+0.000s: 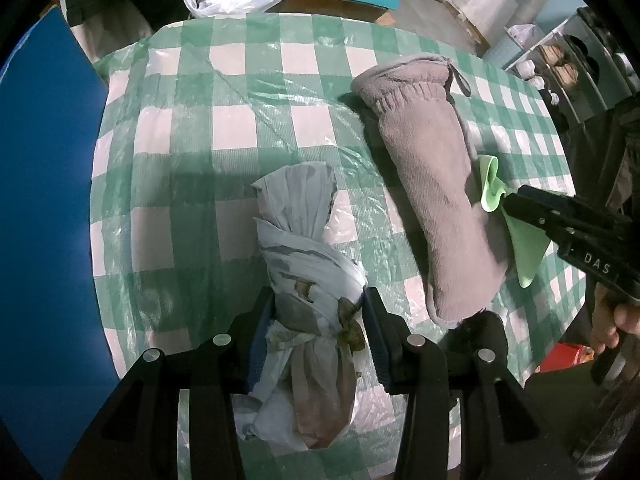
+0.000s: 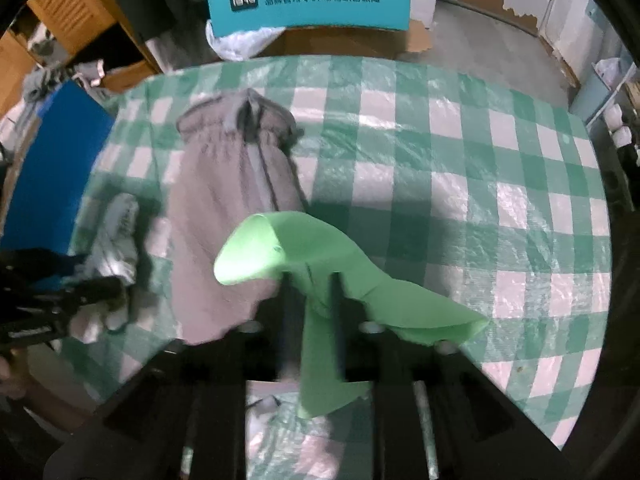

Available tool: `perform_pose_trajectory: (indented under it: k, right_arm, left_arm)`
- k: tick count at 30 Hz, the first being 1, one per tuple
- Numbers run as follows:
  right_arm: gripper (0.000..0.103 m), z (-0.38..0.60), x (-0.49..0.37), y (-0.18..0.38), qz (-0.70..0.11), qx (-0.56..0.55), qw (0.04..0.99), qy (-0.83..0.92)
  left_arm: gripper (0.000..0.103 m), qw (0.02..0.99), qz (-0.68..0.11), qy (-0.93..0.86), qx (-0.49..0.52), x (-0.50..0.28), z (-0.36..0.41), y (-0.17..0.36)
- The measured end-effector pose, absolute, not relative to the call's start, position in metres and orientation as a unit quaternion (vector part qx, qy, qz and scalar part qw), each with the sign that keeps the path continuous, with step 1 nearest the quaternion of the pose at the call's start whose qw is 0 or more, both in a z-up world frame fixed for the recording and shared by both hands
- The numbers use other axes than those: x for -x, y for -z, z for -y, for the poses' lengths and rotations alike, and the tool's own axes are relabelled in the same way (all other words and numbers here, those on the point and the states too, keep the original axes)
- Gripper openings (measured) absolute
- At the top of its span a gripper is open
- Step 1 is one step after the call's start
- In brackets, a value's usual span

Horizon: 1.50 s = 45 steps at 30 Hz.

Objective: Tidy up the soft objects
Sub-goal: 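Hold the green cloth raised in right gripper while left gripper keeps the bundle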

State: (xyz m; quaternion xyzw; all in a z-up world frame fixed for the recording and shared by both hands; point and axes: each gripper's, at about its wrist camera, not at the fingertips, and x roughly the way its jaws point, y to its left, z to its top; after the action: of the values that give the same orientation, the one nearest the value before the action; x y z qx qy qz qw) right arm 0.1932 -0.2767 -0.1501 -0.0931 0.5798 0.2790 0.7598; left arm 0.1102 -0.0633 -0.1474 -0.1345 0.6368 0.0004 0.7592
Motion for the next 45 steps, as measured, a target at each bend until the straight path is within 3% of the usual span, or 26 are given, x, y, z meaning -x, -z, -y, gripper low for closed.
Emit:
perform_pose_trajectory:
  k: [5,14,16,18,21,27,45]
  right_arm:
    - [0.053,0.278,-0.199,0.154,-0.571,0.119,0.768,-0.265]
    - [0.053,0.280,-0.212,0.177,-0.601,0.090,0.747,-0.270]
    - [0.046,0.283,-0.213,0.177,-0.604,0.079,0.745,-0.273]
    - [0.027,0.283,-0.213,0.176,-0.606,0.072,0.742,-0.278]
    - [0.010,0.280,-0.209,0.172,-0.600,0.074,0.742,-0.290]
    - [0.004,0.279,-0.206,0.166,-0.598,0.056,0.745,-0.289]
    - [0.005,0.287,-0.208,0.141,-0.572,0.021,0.771,-0.279]
  left_arm:
    - [0.044,0.757,-0.640,0.002,0.132,-0.111,0.065,0.149]
    - [0.044,0.751,-0.646,0.004,0.133,-0.115,0.067,0.154]
    - [0.044,0.751,-0.646,0.004,0.132,-0.115,0.067,0.154]
    - [0.044,0.751,-0.647,0.005,0.132,-0.116,0.067,0.155]
    - [0.044,0.751,-0.647,0.005,0.131,-0.116,0.067,0.155]
    - [0.044,0.750,-0.648,0.004,0.132,-0.117,0.067,0.156]
    - [0.048,0.748,-0.651,0.001,0.128,-0.115,0.068,0.156]
